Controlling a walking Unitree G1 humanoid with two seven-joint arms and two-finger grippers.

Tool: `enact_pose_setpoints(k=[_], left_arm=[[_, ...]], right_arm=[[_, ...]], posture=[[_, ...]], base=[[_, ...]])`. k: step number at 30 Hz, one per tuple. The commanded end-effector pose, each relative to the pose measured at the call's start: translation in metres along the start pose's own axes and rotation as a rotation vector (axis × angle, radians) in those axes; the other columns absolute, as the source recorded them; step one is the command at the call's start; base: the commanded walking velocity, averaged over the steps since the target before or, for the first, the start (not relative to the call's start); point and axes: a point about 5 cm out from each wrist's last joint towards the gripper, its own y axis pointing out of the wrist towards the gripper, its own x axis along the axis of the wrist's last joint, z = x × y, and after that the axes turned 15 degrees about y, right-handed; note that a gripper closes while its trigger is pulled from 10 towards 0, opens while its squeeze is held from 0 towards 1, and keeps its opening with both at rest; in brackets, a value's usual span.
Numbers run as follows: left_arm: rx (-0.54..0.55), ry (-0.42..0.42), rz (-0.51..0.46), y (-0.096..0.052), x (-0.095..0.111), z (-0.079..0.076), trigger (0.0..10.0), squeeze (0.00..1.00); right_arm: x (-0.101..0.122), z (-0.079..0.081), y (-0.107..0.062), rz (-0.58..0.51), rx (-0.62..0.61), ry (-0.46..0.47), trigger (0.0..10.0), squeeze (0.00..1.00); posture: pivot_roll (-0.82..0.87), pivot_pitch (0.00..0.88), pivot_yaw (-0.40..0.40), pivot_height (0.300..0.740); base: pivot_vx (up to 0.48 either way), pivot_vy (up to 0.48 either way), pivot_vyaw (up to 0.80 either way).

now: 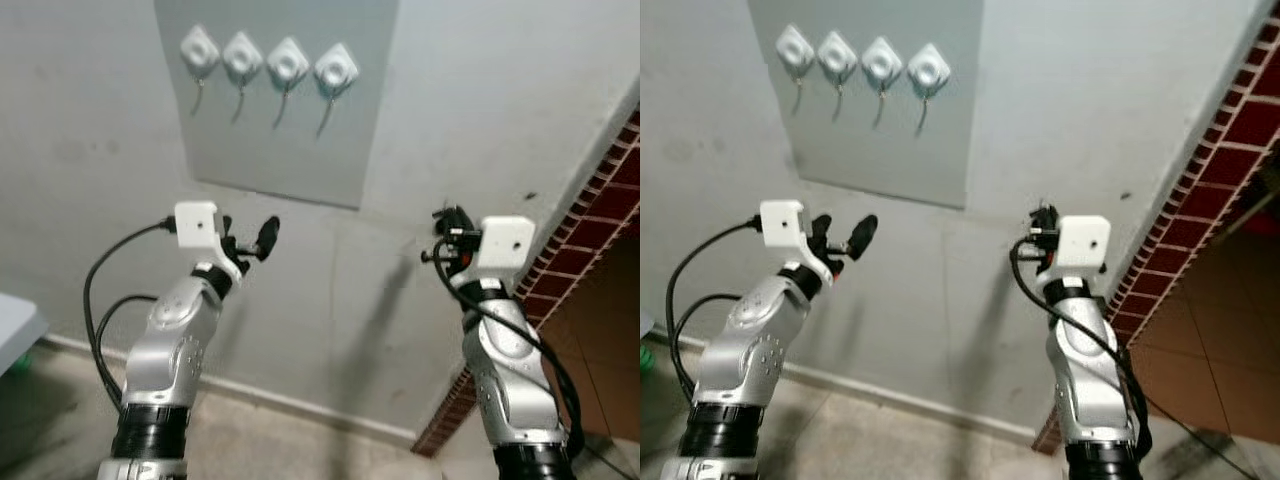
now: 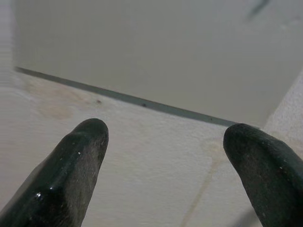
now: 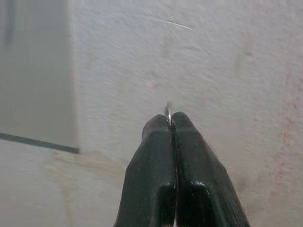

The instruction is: Hang keys on a hook

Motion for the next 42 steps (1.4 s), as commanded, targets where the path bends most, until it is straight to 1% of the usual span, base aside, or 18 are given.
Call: enact_pose_setpoints(k=[1,8,14,18,19,21,22,25,26,27,29,31,33,34,36,42], left_arm=[[0.046,0.021,0.012,0.000,0.003,0.010,10.0,0.00],[0.051,0.019,0.028,0.002,0.002,0.008,10.0,0.00],[0.101,0.020,0.050,0.008,0.007,0.010,10.0,0.00],[0.080,0.041,0.041,0.011,0.011,0.006,10.0,0.00],[0.052,0.053,0.033,0.011,0.013,0.002,10.0,0.00],[0.039,0.059,0.031,0.011,0.014,0.001,10.0,0.00],[0.019,0.058,0.021,0.012,0.017,-0.003,10.0,0.00],[-0.025,0.060,-0.019,0.015,0.029,-0.014,10.0,0.00],[-0.025,0.060,-0.019,0.015,0.029,-0.014,10.0,0.00],[-0.047,0.068,-0.043,0.017,0.035,-0.018,10.0,0.00],[-0.071,0.068,-0.061,0.018,0.039,-0.022,10.0,0.00],[-0.094,0.086,-0.077,0.020,0.045,-0.026,10.0,0.00],[-0.109,0.086,-0.082,0.021,0.048,-0.028,10.0,0.00],[-0.132,0.099,-0.096,0.023,0.052,-0.031,10.0,0.00],[-0.165,0.118,-0.117,0.026,0.058,-0.035,10.0,0.00],[-0.213,0.128,-0.135,0.027,0.064,-0.041,10.0,0.00]], right_arm=[[0.003,0.010,0.003,-0.013,0.031,0.014,10.0,0.00],[0.003,0.010,0.002,-0.012,0.031,0.015,10.0,0.00],[0.005,0.011,0.003,-0.014,0.035,0.015,10.0,0.00],[0.006,0.013,0.004,-0.015,0.052,0.019,10.0,0.00],[0.007,0.014,0.004,-0.016,0.061,0.024,10.0,0.00],[0.007,0.015,0.004,-0.016,0.071,0.031,10.0,0.00],[0.008,0.016,0.005,-0.017,0.079,0.032,10.0,0.00],[0.011,0.019,0.008,-0.021,0.103,0.035,10.0,0.00],[0.011,0.019,0.008,-0.021,0.103,0.035,10.0,0.00],[0.012,0.021,0.009,-0.023,0.118,0.032,10.0,0.00],[0.013,0.022,0.011,-0.024,0.134,0.036,10.0,0.00],[0.015,0.026,0.015,-0.028,0.168,0.034,10.0,0.00],[0.017,0.028,0.019,-0.033,0.186,0.035,10.0,0.00],[0.020,0.032,0.023,-0.040,0.217,0.031,10.0,0.00],[0.026,0.035,0.032,-0.056,0.240,0.030,10.0,0.00],[0.038,0.046,0.045,-0.092,0.328,0.023,10.0,0.00]], posture=[[-0.05,0.000,-0.016,0.740],[-0.05,0.000,-0.013,0.740],[-0.06,0.000,-0.015,0.740],[-0.06,0.000,-0.016,0.740],[-0.06,0.000,-0.017,0.740],[-0.06,0.000,-0.017,0.740],[-0.06,0.000,-0.017,0.740],[-0.05,0.000,-0.017,0.740],[-0.05,0.000,-0.017,0.740],[-0.06,0.000,-0.017,0.740],[-0.06,0.000,-0.016,0.740],[-0.06,0.000,-0.016,0.740],[-0.05,0.000,-0.015,0.740],[-0.05,0.000,-0.015,0.740],[-0.05,0.000,-0.014,0.740],[-0.05,0.000,-0.009,0.740]], base=[[0.000,0.000,0.00],[0.000,0.000,0.00],[0.000,0.000,0.00],[0.000,0.000,0.00],[0.000,0.000,0.00],[0.000,0.000,0.00],[0.000,0.000,0.00],[0.000,0.000,0.00],[0.000,0.000,0.00],[0.000,0.000,0.00],[0.000,0.000,0.00],[0.000,0.000,0.00],[0.000,0.000,0.00],[0.000,0.000,0.00],[0.000,0.000,0.00],[0.000,0.000,0.00]])
